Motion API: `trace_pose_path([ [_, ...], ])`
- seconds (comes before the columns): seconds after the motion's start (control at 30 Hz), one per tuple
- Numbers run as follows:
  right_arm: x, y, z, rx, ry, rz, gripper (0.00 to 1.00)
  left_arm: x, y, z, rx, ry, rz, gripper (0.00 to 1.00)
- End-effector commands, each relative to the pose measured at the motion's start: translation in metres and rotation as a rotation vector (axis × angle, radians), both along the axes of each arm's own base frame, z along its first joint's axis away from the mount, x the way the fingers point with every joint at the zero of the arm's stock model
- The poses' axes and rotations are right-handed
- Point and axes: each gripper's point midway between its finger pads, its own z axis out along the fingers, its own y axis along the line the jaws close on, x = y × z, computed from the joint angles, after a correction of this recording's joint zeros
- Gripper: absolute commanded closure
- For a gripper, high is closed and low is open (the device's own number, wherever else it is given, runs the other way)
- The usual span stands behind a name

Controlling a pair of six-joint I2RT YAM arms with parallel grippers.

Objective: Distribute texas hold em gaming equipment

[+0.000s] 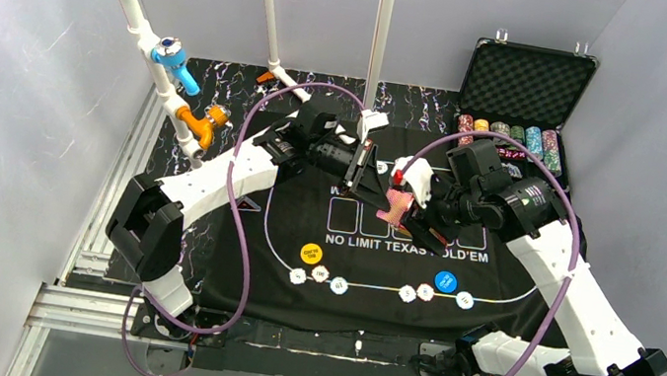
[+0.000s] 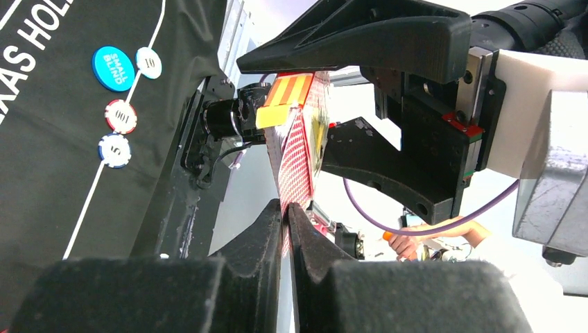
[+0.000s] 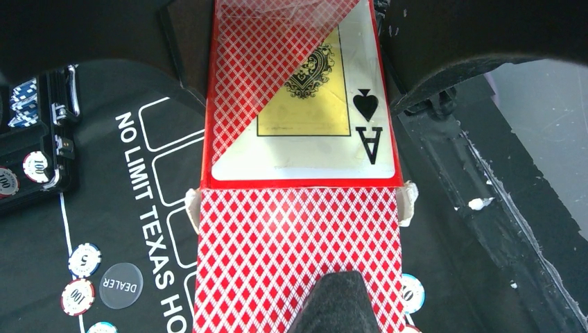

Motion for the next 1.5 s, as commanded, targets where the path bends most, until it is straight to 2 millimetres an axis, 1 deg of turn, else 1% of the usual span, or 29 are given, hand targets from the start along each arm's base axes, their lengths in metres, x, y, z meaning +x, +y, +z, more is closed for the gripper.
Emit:
trace_pose_path([
  [0.0, -0.004, 0.001, 0.018, 0.052, -0.054, 0.014, 0.99, -0.004, 0.011, 0.011, -0.015, -0.051, 0.012, 0.93],
  [0.07, -0.004, 0.002, 0.017, 0.053, -0.051, 0.016, 0.99, -0.005, 0.011, 0.014, -0.023, -0.049, 0.006, 0.91],
  [0.1, -0.003, 0.002, 0.017, 0.054, -0.050, 0.017, 0.99, -0.006, 0.012, 0.014, -0.023, -0.040, 0.004, 0.86],
  [0.17, -0.002, 0.004, 0.016, 0.056, -0.044, 0.020, 0.99, -0.004, 0.009, 0.020, -0.044, -0.048, 0.004, 0.63],
  [0.2, -0.003, 0.005, 0.017, 0.061, -0.043, 0.022, 0.99, -0.003, 0.008, 0.019, -0.038, -0.042, 0.011, 0.54],
  [0.23, -0.002, 0.006, 0.017, 0.064, -0.044, 0.023, 0.99, -0.002, 0.006, 0.020, -0.033, -0.043, 0.017, 0.49],
  [0.27, -0.002, 0.007, 0.017, 0.067, -0.044, 0.024, 0.99, -0.001, 0.005, 0.020, -0.030, -0.048, 0.018, 0.46],
  [0.33, 0.000, 0.009, 0.019, 0.077, -0.051, 0.023, 0.99, -0.003, 0.002, 0.016, -0.006, -0.049, 0.015, 0.44],
  [0.37, 0.001, 0.010, 0.020, 0.081, -0.052, 0.023, 0.99, -0.004, 0.000, 0.014, 0.004, -0.057, 0.012, 0.45],
  [0.43, 0.001, 0.012, 0.024, 0.096, -0.057, 0.024, 0.99, -0.003, 0.000, 0.005, 0.041, -0.057, 0.021, 0.49],
  [0.57, 0.001, 0.015, 0.031, 0.122, -0.075, 0.027, 0.99, -0.004, 0.005, -0.001, 0.064, -0.041, 0.026, 0.67],
  [0.7, -0.001, 0.010, 0.027, 0.101, -0.068, 0.020, 0.99, -0.002, 0.013, 0.002, 0.043, -0.018, 0.038, 0.75],
  [0.8, -0.003, 0.008, 0.024, 0.094, -0.063, 0.016, 0.99, -0.001, 0.018, 0.006, 0.031, -0.024, 0.042, 0.85],
  [0.87, -0.003, 0.006, 0.023, 0.087, -0.062, 0.014, 0.99, -0.002, 0.019, 0.009, 0.016, -0.031, 0.035, 0.89],
  [1.03, -0.004, 0.003, 0.019, 0.069, -0.055, 0.011, 0.99, -0.005, 0.021, 0.015, -0.003, -0.032, 0.021, 0.92],
  [1.13, -0.004, 0.002, 0.019, 0.067, -0.057, 0.008, 0.99, -0.003, 0.024, 0.016, -0.004, -0.032, 0.028, 1.00],
  [1.3, -0.006, -0.002, 0.016, 0.050, -0.057, 0.004, 0.99, 0.002, 0.032, 0.023, -0.026, -0.045, 0.049, 1.00],
  [1.47, -0.007, -0.004, 0.015, 0.047, -0.052, -0.007, 0.99, 0.011, 0.043, 0.034, -0.052, -0.061, 0.086, 1.00],
])
